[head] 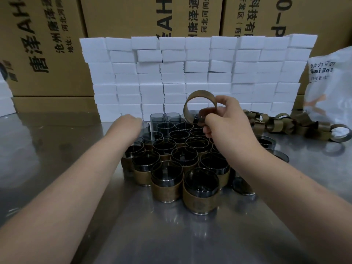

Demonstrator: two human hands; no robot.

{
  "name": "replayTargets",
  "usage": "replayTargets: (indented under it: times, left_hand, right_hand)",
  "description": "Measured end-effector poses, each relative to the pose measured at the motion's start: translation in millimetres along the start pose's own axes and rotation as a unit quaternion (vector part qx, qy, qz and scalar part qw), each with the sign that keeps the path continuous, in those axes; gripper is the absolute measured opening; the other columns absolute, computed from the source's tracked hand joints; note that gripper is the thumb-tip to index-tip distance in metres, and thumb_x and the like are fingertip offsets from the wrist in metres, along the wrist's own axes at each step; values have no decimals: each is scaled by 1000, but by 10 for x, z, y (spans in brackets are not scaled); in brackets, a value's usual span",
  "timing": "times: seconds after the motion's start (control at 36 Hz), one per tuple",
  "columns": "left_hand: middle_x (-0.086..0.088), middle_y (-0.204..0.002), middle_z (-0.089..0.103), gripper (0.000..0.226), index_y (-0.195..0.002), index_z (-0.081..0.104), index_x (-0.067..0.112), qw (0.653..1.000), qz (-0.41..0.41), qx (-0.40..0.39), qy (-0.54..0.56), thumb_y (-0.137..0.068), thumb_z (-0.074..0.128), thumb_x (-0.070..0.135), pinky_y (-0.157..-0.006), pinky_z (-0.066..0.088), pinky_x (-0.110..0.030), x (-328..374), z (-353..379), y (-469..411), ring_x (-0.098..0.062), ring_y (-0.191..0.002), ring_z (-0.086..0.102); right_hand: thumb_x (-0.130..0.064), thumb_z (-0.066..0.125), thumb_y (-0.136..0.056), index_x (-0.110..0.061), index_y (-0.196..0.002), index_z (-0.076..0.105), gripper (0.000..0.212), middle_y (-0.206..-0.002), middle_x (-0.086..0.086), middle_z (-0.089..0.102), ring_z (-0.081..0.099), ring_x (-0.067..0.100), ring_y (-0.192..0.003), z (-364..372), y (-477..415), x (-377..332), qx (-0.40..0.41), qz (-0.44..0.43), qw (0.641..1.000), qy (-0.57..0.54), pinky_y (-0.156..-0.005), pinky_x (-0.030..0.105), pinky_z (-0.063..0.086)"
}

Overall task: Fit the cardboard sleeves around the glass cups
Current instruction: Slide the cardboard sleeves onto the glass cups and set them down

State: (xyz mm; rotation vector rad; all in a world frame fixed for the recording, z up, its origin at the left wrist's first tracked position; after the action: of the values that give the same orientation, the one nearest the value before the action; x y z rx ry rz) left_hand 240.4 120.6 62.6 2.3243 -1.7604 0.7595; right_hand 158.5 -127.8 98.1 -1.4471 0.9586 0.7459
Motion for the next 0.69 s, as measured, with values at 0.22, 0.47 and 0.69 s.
replayTargets:
  times: [0.22,0.47,0.69]
  left_hand:
    - [-7,-73,42,19,-84,55,-3,975,67,-99,-189,-87,36,-6,-60,34,-24,377,393,-254,-19,-69,43]
    - [-8,-88,44,27,-101,50,6,989,48,-113,-83,-98,24,10,-72,32,-29,454,559,-498,-18,-76,41]
    - [-15,-124,51,40,-124,48,2,986,45,-126,-98,-100,20,19,-81,34,-31,380,605,-496,-23,-95,46]
  right_hand:
    - [-8,54,-86,-22,-105,48,24,-94,-5,64,58,-4,-53,17,-1,-64,-11,-20,1000,16,-51,13,49]
    - [-14,55,-87,-33,-97,50,21,-99,-8,66,58,0,-56,42,1,-95,-32,-31,999,22,-58,22,51]
    - [-16,56,-87,-29,-106,54,23,-102,-8,65,59,4,-59,46,7,-103,-31,-29,999,26,-58,23,51]
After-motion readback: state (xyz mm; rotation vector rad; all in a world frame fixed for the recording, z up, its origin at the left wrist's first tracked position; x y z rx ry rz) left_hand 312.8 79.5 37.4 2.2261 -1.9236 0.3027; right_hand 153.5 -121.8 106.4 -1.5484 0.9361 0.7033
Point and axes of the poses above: each hand's wrist, its own y-axis away from the middle knuckle, its own z-axis out of the palm, x = y × z, the point moved 8 cm from there along -y, towards the middle knuckle
